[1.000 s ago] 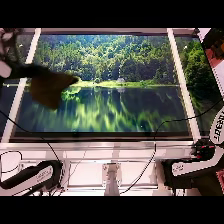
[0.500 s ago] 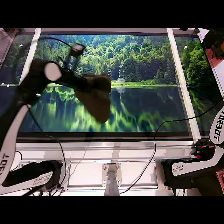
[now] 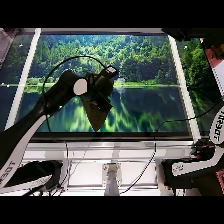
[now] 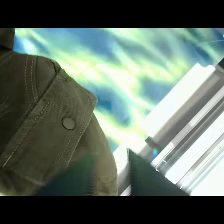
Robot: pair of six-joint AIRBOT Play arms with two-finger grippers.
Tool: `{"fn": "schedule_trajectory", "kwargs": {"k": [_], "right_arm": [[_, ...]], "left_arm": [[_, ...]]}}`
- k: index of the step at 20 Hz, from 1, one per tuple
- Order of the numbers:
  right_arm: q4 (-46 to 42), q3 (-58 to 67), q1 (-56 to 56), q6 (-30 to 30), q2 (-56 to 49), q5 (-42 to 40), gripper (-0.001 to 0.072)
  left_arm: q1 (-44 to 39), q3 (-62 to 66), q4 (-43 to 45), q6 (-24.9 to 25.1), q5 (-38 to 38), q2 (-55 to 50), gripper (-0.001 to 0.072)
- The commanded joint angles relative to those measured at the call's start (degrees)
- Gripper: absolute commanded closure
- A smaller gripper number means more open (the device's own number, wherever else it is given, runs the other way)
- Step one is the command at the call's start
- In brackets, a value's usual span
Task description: Fold the clothes and pants, and hang the long-sleeved shirts on hangers.
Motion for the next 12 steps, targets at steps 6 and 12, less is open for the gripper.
{"fn": "schedule_trajectory", "kwargs": {"k": [6,12], "right_arm": [[-3.08,-4.44,0.17,2.75,-8.63,10.47,0.0686],[-0.46,-19.56,3.72,-0.24,-14.01,7.91,0.0684]], "left_arm": [[9.99,-1.73,13.81,-4.72,0.92,7.80,0.0693],[31.36,-24.41,-12.83,-1.86,14.67,10.16,0.0694]]}}
